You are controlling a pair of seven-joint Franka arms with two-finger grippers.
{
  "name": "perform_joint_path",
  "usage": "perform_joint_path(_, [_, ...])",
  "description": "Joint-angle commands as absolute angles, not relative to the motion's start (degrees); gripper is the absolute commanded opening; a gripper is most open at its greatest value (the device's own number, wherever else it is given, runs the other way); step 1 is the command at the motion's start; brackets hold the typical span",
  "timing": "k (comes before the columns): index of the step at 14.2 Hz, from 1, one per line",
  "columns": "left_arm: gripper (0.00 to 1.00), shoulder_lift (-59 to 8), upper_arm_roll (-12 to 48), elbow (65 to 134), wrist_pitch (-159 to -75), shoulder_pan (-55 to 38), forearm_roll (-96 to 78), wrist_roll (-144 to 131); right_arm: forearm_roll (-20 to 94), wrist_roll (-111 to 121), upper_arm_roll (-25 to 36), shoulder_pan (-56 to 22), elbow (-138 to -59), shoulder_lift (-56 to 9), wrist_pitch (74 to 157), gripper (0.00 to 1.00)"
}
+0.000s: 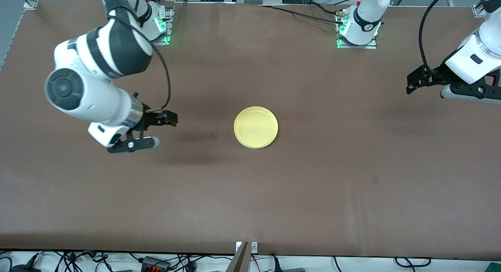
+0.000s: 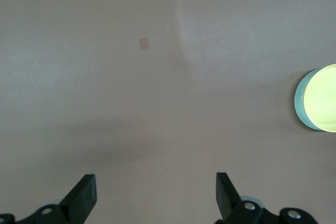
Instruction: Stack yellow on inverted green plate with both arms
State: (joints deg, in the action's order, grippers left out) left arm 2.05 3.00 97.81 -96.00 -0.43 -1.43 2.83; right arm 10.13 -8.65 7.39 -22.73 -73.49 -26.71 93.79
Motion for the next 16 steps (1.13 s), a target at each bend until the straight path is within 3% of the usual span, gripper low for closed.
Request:
perform_joint_path(1, [1.00,3.08,3.52,97.91,-95.10,0.26,-1.76,3.96,8.96,-7.56,8.87,-20.84,-73.92,-25.93,93.87,1.00])
perform_joint_path(3, [1.00,3.08,3.52,97.82,-95.19,0.26,-1.76,3.96,9.23,-7.82,10.54,-19.69,-73.74,-25.84,93.61,1.00])
perform_joint_path(8, [1.00,3.08,3.52,97.91,-95.10,0.18,-1.85,3.96,4.93,-7.91,10.20,-14.07,-74.79,-18.38,94.04,1.00])
perform_joint_path(13, [1.00,3.08,3.52,97.91,-95.10,0.18,-1.85,3.96,4.40,-0.47,2.39,-1.69,-76.19,-14.07,94.22,1.00])
perform_joint_path(16, [1.00,3.16,3.52,97.91,-95.10,0.18,-1.85,3.96,-1.39,1.40,0.63,-0.62,-79.36,-11.52,94.04,1.00])
